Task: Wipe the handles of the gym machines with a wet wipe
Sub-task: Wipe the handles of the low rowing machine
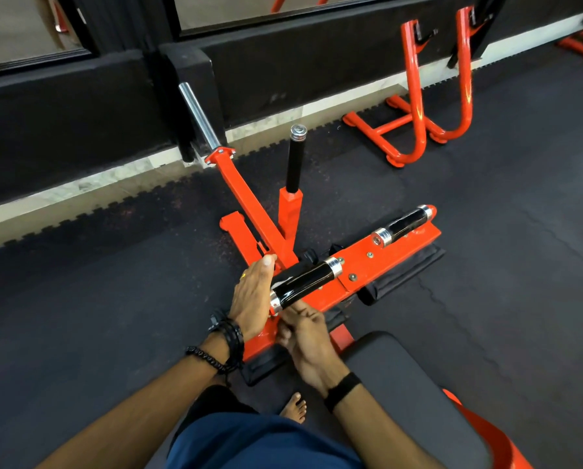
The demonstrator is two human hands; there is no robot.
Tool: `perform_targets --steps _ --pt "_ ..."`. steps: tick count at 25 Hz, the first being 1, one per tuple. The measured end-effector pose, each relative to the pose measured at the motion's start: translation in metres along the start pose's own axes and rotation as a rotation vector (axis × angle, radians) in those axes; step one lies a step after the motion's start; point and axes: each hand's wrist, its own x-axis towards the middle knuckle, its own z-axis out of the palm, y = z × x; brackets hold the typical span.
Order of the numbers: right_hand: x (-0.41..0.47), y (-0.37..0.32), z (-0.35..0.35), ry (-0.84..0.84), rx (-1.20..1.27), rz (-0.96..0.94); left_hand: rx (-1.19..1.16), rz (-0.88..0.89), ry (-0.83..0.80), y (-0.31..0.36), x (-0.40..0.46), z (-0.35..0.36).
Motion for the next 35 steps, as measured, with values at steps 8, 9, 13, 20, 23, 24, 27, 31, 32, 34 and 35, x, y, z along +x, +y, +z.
perform_targets --steps 8,9,13,20,23,24,27,31,32,34,35 --pt "0.015 -0.023 -0.025 0.591 0.141 -0.37 0.046 0.003 -0.005 0.0 -0.003 0.0" --pt "0.007 -0.015 -0.02 0.595 0.015 -0.455 0.032 0.008 0.004 0.0 -0.002 0.001" --pt "-0.019 0.003 0.0 0.339 -0.493 -0.785 -0.019 0.001 0.026 -0.007 0.002 0.002" --pt "0.024 -0.063 -0.01 0.446 -1.451 -0.885 -0.101 -0.019 0.072 -0.007 0.0 0.005" --pt "0.022 -0.057 0.022 0.2 -1.784 -0.883 -0.204 -0.093 0.135 -0.01 0.003 0.006" --pt "0.026 -0.071 0.024 0.163 -1.888 -0.799 -0.217 -0.107 0.145 -0.01 0.004 0.007" --pt "0.052 -0.131 0.016 0.116 -2.109 -0.391 -0.169 -0.072 0.136 -0.004 0.0 0.006" --pt "0.079 -0.131 0.048 -0.303 -2.032 -0.004 -0.15 -0.06 0.193 -0.003 0.0 0.006" --pt "0.079 -0.118 0.058 -0.415 -1.958 0.036 -0.146 -0.055 0.207 -0.003 0.0 0.006" --pt "0.081 -0.105 0.063 -0.524 -1.826 0.056 -0.138 -0.058 0.215 -0.001 -0.001 0.005" --pt "0.079 -0.109 0.061 -0.528 -1.804 0.053 -0.126 -0.065 0.208 0.0 -0.002 0.005"
